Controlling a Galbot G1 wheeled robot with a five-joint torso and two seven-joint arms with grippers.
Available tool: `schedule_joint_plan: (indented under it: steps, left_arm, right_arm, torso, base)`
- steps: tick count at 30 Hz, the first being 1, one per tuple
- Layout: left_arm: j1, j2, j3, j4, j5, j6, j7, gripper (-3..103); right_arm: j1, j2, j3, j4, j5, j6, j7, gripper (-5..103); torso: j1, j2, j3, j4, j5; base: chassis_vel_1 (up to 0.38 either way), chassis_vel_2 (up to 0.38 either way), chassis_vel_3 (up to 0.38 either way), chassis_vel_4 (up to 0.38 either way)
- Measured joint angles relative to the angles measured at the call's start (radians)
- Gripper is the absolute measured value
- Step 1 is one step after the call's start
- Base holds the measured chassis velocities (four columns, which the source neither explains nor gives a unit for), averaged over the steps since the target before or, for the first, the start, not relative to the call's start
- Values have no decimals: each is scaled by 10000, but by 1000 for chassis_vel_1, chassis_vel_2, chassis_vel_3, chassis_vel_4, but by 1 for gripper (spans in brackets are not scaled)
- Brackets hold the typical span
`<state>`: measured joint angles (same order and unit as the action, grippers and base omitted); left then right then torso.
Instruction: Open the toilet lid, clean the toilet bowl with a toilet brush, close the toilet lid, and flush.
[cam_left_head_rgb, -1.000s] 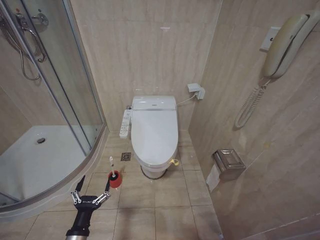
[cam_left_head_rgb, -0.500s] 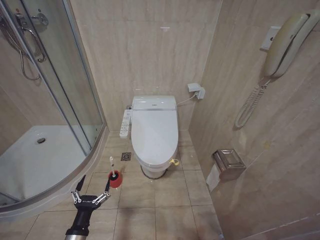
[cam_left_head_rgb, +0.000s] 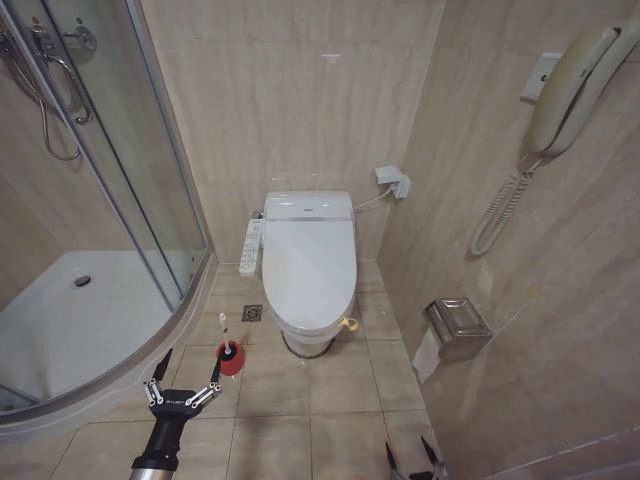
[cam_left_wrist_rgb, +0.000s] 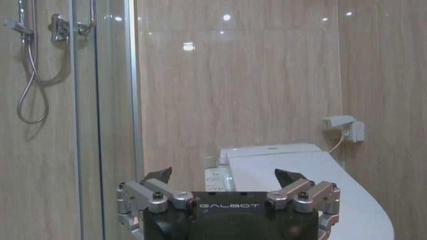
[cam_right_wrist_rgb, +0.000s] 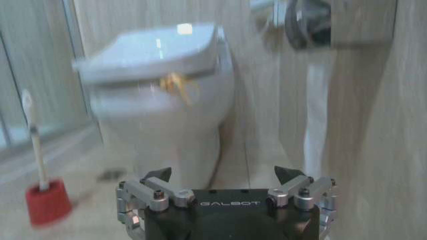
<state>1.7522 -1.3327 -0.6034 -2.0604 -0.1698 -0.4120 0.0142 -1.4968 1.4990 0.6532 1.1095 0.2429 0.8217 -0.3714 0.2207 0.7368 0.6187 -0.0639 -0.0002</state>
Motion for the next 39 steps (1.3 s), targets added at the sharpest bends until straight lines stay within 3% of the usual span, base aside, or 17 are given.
schedule_joint_plan:
  steps: [9,21,32,39]
  left_arm:
    - [-9,-15,2,-106,-15,38,-3,100]
    - [-63,-42,70,-139,-76,43,12,100]
    - [-118,63,34,-320,-306,186,0,100]
    - [-128,169,-13,-667,-539,476,-126,100]
  right_arm:
    - [-128,-21,-33,461,179,-106,-79,100]
    - [-965,-547,-54,4115,458,-1777,735,100]
    - [-1077,-610,-67,4618,494,-2025,863,100]
    - [-1327,-699,-168,5943,467,-2844,1428,100]
  torso:
    - [0,0,0,-1,3]
    - [0,0,0,0,1]
    - [0,0,0,-1,2]
    - [0,0,0,0,1]
  base:
    - [0,0,0,0]
    - [0,0,0,0]
    - [0,0,0,0]
    - [0,0,0,0]
